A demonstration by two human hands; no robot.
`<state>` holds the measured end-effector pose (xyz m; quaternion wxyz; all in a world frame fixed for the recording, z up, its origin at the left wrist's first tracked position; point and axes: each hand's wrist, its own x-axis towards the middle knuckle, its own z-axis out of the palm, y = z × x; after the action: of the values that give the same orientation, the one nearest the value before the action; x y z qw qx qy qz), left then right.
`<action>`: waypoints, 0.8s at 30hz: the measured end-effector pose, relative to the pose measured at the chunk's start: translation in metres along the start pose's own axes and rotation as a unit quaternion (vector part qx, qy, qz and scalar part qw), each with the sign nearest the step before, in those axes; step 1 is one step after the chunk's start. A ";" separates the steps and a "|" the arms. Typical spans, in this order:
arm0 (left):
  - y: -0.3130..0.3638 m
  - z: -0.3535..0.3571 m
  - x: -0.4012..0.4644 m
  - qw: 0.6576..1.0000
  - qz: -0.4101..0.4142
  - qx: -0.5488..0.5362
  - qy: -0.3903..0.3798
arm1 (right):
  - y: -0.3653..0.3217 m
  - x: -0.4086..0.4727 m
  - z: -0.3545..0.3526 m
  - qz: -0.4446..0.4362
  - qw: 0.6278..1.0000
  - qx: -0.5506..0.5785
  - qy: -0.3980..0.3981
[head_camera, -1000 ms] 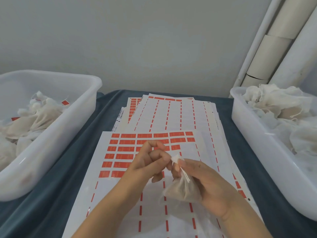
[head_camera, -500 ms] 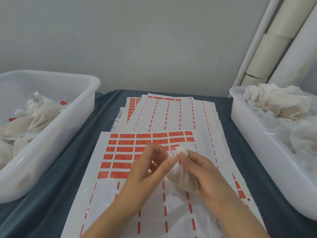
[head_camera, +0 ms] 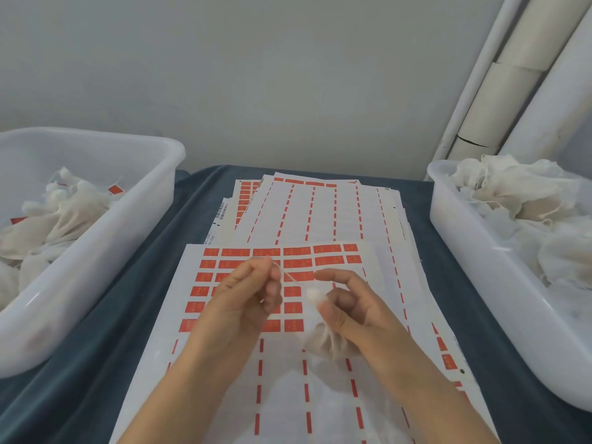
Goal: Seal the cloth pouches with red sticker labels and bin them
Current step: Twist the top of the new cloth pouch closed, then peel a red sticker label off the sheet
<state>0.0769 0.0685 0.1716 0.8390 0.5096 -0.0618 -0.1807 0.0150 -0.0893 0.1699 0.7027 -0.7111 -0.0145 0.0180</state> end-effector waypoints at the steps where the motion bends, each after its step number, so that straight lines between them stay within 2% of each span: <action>1: 0.002 -0.002 0.001 0.999 0.002 -0.042 0.017 | 0.001 0.001 0.002 0.000 1.000 -0.009 -0.005; 5: 0.000 -0.002 0.001 0.988 -0.005 -0.151 0.037 | 0.006 0.004 0.008 -0.002 0.999 -0.027 -0.029; 8: -0.006 0.000 0.000 0.984 -0.024 -0.179 -0.001 | 0.008 0.003 0.003 0.017 0.999 -0.046 -0.022; 10: -0.006 0.002 0.000 0.979 -0.034 -0.199 -0.041 | 0.007 0.005 -0.004 0.028 0.996 -0.070 0.046; 12: -0.003 0.002 -0.001 0.982 -0.020 -0.186 -0.027 | 0.009 0.010 -0.017 0.046 0.980 -0.103 0.162; 14: 0.001 0.002 -0.001 0.992 0.010 -0.123 0.016 | 0.013 0.015 -0.031 0.067 0.949 -0.161 0.264; 15: 0.002 0.003 -0.002 0.996 0.028 -0.078 0.033 | 0.014 0.016 -0.038 0.082 0.934 -0.192 0.290; 16: 0.003 0.005 -0.003 0.997 0.045 -0.029 0.049 | 0.016 0.018 -0.043 0.095 0.928 -0.205 0.298; 19: 0.002 0.012 0.000 0.981 0.098 0.155 0.068 | 0.019 0.023 -0.051 0.119 0.941 -0.145 0.281; 21: -0.001 0.018 0.007 0.954 0.104 0.276 0.057 | 0.015 0.023 -0.051 0.121 0.948 -0.092 0.278; 24: -0.014 0.027 0.026 0.860 0.103 0.498 0.028 | 0.013 0.020 -0.056 0.137 0.961 0.039 0.238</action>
<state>0.0902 0.0308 0.1701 0.4882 0.8552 -0.1726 -0.0239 0.0379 -0.1447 0.1575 0.7040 -0.6621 0.2509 -0.0551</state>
